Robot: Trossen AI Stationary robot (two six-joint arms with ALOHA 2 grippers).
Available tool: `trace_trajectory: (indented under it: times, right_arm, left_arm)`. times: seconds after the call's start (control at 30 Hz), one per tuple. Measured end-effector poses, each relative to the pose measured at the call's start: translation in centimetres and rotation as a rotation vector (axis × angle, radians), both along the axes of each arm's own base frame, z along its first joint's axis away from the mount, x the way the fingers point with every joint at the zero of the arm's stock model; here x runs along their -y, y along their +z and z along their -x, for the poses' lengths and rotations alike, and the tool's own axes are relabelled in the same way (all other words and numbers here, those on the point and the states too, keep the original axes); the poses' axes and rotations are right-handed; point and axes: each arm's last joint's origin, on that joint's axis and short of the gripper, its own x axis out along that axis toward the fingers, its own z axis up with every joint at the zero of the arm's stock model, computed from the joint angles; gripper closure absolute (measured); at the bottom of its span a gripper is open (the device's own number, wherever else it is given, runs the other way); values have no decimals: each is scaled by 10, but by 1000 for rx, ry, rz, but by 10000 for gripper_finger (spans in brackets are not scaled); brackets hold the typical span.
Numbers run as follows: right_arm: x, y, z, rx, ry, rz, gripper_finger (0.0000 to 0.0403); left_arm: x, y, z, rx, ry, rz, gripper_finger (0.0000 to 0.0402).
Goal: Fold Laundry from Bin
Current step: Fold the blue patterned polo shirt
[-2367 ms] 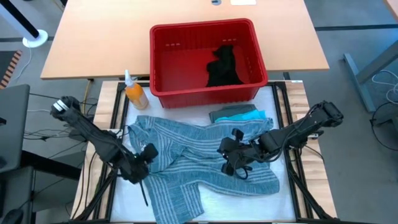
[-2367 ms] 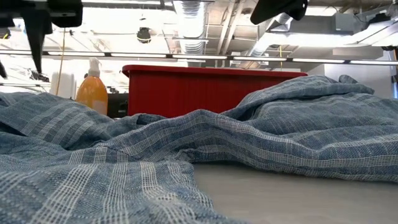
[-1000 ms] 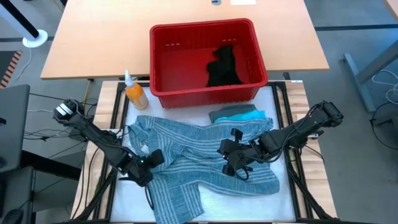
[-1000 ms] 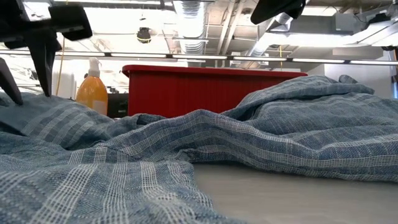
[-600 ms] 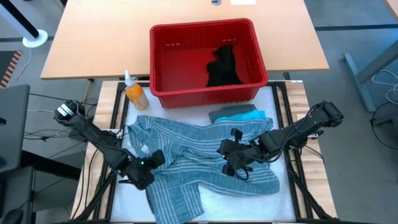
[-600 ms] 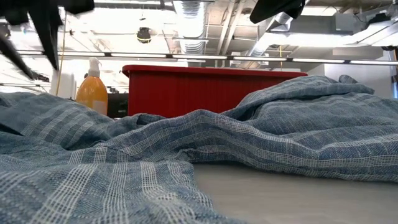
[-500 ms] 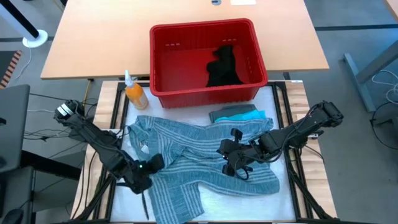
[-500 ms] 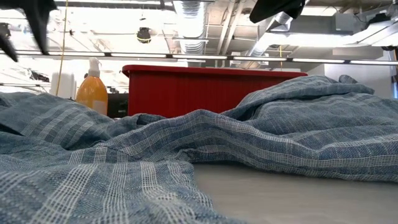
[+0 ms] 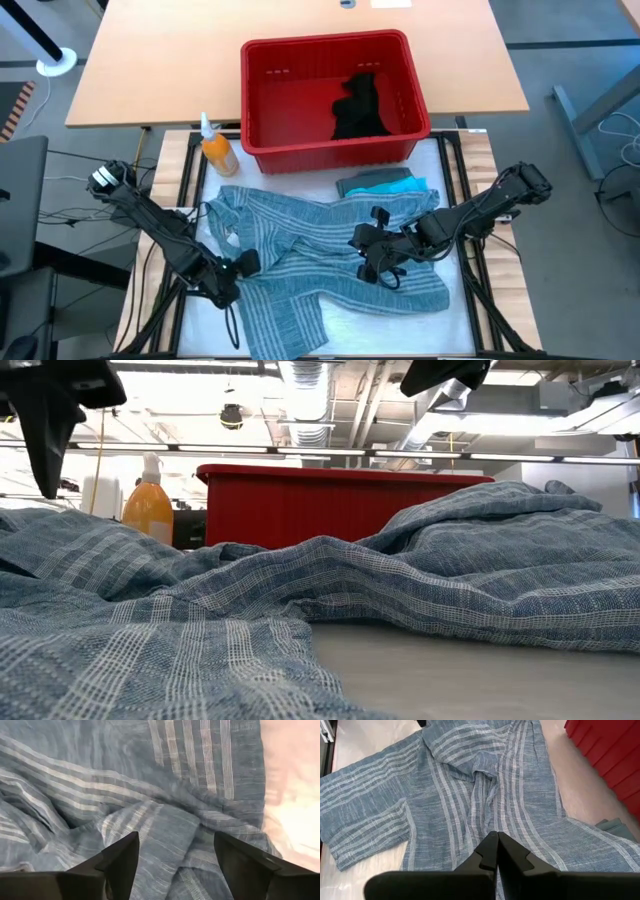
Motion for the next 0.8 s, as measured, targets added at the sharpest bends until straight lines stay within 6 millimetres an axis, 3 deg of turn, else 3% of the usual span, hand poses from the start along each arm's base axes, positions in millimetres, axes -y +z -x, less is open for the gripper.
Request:
trace_trajectory:
  times: [0.23,0.6,0.8]
  right_arm:
    - [0,0,0,4,0,-2,369]
    - [2,1,-2,10,-8,-6,369]
    - [3,0,-2,10,-13,-5,369]
  left_arm:
    - [-12,-15,-3,18,34,-36,150]
    - [-14,-16,-7,42,37,-30,150]
    - [-14,-16,-12,59,73,28,178]
